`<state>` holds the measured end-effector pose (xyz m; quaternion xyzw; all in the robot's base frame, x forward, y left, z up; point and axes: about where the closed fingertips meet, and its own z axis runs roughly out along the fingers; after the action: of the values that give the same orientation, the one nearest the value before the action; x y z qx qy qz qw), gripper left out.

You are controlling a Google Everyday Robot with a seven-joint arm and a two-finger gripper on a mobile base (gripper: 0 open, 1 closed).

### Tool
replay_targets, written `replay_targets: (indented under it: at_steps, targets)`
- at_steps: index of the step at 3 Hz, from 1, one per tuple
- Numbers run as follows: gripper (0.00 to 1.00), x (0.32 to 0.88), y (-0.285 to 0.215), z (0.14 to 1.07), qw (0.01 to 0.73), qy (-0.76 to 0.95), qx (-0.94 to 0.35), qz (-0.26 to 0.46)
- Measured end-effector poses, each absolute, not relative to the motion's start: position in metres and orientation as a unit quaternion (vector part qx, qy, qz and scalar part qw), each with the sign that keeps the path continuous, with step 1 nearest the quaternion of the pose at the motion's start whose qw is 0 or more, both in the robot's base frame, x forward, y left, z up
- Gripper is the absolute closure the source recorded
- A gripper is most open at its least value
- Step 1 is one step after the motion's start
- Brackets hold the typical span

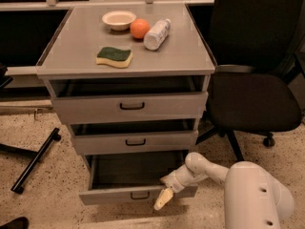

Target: Open bottom drawer

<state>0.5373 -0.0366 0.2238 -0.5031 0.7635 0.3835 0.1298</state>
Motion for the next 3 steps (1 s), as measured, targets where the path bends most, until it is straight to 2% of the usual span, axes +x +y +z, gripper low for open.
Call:
replay_targets:
  at_steps: [3]
  targets:
    - [0.00, 0.505, -0.023, 0.222, 0.094, 0.746, -0.510, 0.417]
